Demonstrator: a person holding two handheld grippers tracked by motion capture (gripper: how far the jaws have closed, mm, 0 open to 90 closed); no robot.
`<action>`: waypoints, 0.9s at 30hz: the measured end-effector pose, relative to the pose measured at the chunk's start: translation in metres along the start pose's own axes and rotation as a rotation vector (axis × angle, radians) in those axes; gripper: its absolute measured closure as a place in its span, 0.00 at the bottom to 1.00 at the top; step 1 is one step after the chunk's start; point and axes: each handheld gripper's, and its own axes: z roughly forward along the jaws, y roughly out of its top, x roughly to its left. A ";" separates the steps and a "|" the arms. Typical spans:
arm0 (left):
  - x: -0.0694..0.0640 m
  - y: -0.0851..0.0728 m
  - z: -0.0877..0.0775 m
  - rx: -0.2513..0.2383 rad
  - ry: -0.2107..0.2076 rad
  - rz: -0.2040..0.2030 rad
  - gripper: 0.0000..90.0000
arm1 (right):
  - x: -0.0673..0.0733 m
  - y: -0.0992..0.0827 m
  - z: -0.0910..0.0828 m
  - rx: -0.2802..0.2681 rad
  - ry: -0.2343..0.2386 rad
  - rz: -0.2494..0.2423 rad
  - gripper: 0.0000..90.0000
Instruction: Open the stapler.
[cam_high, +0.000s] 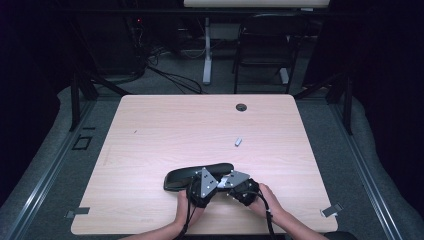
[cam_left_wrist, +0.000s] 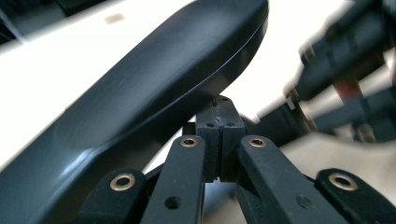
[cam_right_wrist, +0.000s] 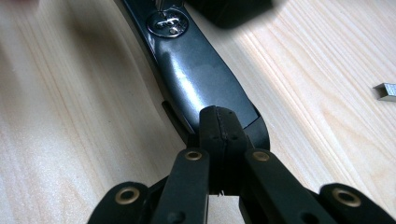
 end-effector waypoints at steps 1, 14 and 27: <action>0.001 0.001 -0.001 -0.007 0.001 -0.003 1.00 | 0.000 0.000 0.000 -0.001 -0.004 -0.003 1.00; -0.001 0.003 -0.004 -0.008 -0.012 -0.013 1.00 | 0.002 0.000 0.002 -0.016 -0.003 0.002 1.00; 0.003 0.016 -0.016 -0.050 0.000 -0.030 1.00 | 0.000 0.001 0.001 -0.006 -0.001 0.000 1.00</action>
